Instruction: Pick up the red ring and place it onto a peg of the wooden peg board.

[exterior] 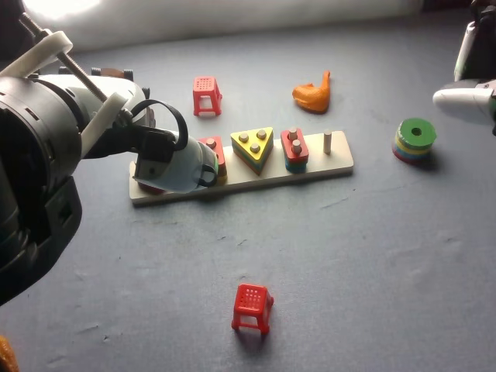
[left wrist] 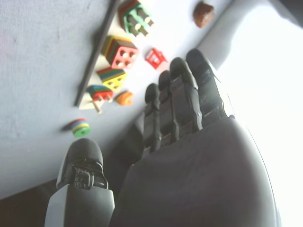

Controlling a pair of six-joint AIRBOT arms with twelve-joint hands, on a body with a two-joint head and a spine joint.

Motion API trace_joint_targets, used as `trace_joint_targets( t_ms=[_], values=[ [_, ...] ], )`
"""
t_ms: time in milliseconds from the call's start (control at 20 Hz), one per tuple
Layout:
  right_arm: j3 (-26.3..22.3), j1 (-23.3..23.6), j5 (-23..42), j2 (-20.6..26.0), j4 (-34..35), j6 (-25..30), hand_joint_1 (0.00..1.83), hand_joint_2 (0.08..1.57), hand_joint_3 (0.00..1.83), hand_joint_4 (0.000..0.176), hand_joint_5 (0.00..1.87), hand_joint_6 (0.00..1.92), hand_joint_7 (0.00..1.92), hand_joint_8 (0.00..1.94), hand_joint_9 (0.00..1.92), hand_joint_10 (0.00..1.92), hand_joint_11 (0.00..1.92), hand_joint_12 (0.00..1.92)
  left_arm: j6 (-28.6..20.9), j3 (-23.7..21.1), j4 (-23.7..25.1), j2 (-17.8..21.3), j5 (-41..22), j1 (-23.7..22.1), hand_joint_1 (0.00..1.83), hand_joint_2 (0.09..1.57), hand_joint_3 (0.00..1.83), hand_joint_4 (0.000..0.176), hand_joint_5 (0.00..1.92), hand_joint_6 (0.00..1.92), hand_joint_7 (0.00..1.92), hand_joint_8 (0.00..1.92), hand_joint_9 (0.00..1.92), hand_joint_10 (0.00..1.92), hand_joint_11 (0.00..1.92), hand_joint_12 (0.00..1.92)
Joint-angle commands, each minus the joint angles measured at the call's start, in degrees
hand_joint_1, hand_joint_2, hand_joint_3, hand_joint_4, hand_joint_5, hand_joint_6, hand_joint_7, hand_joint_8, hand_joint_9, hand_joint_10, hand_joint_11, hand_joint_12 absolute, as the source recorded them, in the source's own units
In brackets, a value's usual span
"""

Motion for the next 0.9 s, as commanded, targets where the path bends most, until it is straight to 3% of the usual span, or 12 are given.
trace_joint_targets(
  t_ms=[0,150,300,400,650,750,800,850],
  values=[
    [0.5,0.4,6.2,0.3,-0.1,-0.2,0.32,0.98,0.15,0.0,0.13,0.07,0.12,0.05,0.08,0.07,0.0,0.38,0.1,-0.1,5.1,0.0,0.0,-0.5,0.0,1.13,0.18,0.0,0.01,0.01,0.0,0.01,0.0,0.02,0.0,0.02],
    [2.6,0.5,5.5,-0.4,0.5,0.0,0.33,1.05,0.02,0.0,0.15,0.01,0.14,0.0,0.11,0.01,0.0,0.37,0.1,-0.2,5.1,0.0,-0.1,-0.4,0.0,1.2,0.04,0.0,0.0,0.0,0.0,0.0,0.0,0.0,0.0,0.0],
    [4.2,0.4,4.9,-1.5,0.5,-0.7,0.35,1.05,0.0,0.0,0.17,0.01,0.16,0.0,0.13,0.01,0.0,0.43,0.1,-0.1,5.1,0.1,-0.1,-0.4,0.0,1.21,0.03,0.0,0.0,0.0,0.0,0.0,0.0,0.0,0.0,0.0],
    [5.6,0.0,3.6,-2.8,0.4,-1.6,0.35,1.06,0.0,0.0,0.15,0.0,0.14,0.0,0.1,0.0,0.0,0.33,0.1,-0.1,5.1,0.1,-0.1,-0.4,0.0,1.2,0.02,0.0,0.0,0.0,0.0,0.0,0.0,0.0,0.0,0.0],
    [11.4,-1.0,0.2,-8.2,0.4,-3.1,0.42,1.03,0.0,0.0,0.16,0.0,0.15,0.0,0.13,0.0,0.0,0.46,0.1,0.0,5.1,0.1,-0.1,-0.5,0.0,1.21,0.02,0.0,0.0,0.0,0.0,0.0,0.0,0.0,0.0,0.0],
    [14.1,-1.6,-0.2,-10.9,0.4,-3.4,0.68,0.99,0.0,0.0,0.12,0.0,0.12,0.0,0.11,0.0,0.0,0.44,0.1,0.0,5.1,0.1,-0.1,-0.5,0.0,1.2,0.02,0.0,0.0,0.0,0.0,0.0,0.0,0.0,0.0,0.0],
    [16.4,-2.1,-0.3,-12.9,0.4,-3.3,0.77,0.98,0.0,0.0,0.1,0.0,0.09,0.0,0.09,0.0,0.0,0.37,0.1,0.1,5.1,0.1,-0.1,-0.5,0.0,1.21,0.02,0.0,0.0,0.0,0.0,0.0,0.0,0.0,0.0,0.0],
    [17.3,-2.2,-0.5,-13.7,0.4,-3.1,0.99,0.96,0.0,0.0,0.04,0.0,0.03,0.0,0.02,0.0,0.0,0.25,0.1,0.2,5.1,0.1,-0.1,-0.6,0.0,1.21,0.02,0.0,0.0,0.0,0.0,0.0,0.0,0.0,0.0,0.0]
  ],
)
